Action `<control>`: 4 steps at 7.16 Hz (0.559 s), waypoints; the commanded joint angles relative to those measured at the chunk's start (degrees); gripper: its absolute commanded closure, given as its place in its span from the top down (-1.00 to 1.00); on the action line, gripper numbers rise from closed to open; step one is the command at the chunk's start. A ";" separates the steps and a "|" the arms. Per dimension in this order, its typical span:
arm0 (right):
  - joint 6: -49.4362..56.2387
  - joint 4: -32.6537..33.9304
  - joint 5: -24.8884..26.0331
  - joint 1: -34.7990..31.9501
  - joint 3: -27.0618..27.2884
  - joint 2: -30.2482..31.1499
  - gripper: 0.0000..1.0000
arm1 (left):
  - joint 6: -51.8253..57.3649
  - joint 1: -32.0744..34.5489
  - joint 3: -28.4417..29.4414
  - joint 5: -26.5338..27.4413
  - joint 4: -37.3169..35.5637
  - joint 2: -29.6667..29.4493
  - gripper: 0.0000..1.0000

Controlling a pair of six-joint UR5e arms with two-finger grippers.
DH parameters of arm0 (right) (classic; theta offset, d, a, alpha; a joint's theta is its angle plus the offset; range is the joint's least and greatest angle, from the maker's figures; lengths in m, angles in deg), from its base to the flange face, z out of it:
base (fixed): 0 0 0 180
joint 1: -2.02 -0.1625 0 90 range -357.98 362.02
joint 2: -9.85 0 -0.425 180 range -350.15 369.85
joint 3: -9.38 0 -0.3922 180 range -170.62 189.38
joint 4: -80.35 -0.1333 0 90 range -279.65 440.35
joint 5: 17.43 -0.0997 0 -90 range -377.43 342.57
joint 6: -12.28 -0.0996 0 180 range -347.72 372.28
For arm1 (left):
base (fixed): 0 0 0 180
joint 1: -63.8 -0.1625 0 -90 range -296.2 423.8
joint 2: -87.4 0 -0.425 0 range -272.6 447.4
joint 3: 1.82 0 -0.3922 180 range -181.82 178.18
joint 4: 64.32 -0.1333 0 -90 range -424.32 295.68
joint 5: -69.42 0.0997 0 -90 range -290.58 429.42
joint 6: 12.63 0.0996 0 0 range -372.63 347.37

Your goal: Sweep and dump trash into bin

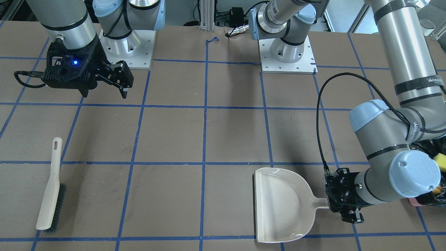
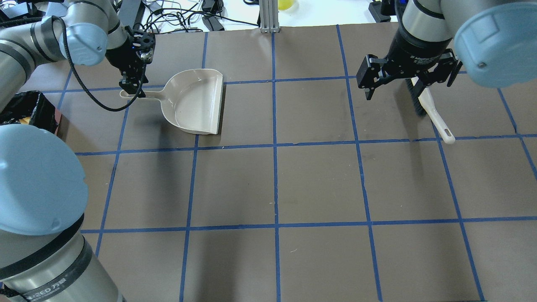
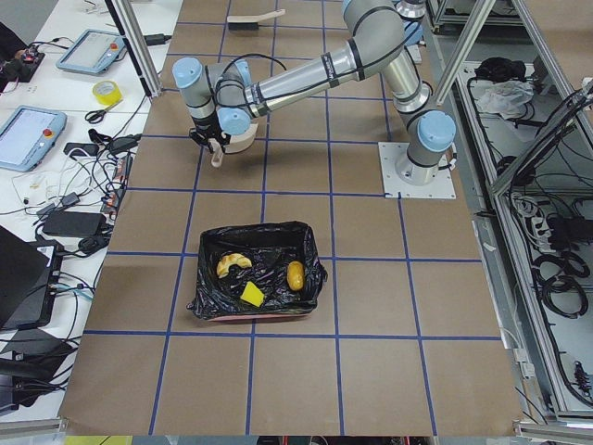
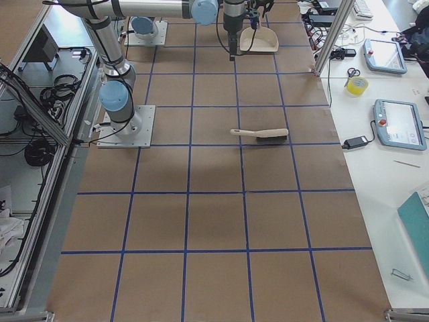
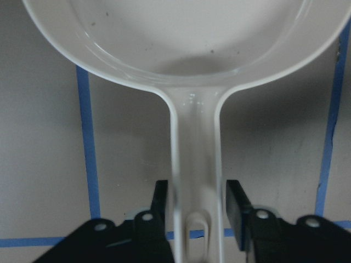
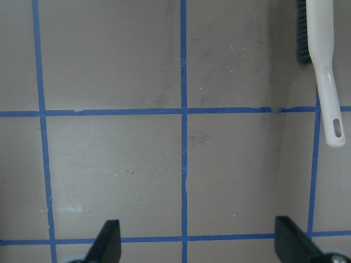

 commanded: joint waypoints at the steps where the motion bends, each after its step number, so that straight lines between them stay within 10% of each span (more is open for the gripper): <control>1: -3.65 -0.18 0.06 0.00 -0.01 0.00 1.00 | -9.06 0.16 0.17 -0.14 0.29 3.10 0.63; 4: -2.61 -0.53 -0.02 0.00 -0.01 0.26 1.00 | -28.38 0.86 0.26 -5.42 2.13 9.08 0.69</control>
